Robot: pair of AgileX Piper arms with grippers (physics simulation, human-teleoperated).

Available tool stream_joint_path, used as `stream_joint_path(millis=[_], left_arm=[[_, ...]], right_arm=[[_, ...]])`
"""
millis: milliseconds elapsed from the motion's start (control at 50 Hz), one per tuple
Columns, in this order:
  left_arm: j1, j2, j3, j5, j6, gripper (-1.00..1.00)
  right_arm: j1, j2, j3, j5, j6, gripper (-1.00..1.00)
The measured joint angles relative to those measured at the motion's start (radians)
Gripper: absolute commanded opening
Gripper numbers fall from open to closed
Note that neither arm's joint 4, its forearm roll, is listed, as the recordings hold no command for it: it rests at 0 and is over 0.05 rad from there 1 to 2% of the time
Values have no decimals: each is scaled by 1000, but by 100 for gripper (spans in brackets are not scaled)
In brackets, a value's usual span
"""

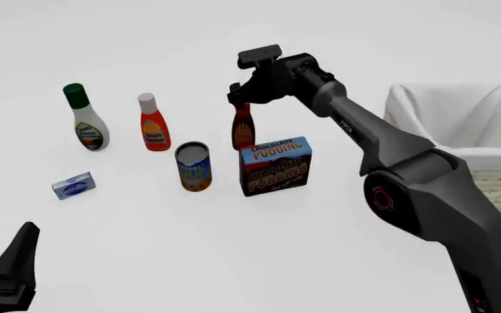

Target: Pick the bbq sauce and place it in the basket.

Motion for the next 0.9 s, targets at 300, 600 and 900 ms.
stream_joint_path(millis=[300, 600, 900], left_arm=[[0, 0, 0, 0, 0, 100], [0, 0, 0, 0, 0, 100], [0, 0, 0, 0, 0, 100]], right_arm=[[-1, 30, -3, -4, 1, 100], [-2, 92, -85, 31, 1, 100], [-4, 178, -215, 91, 1, 100]])
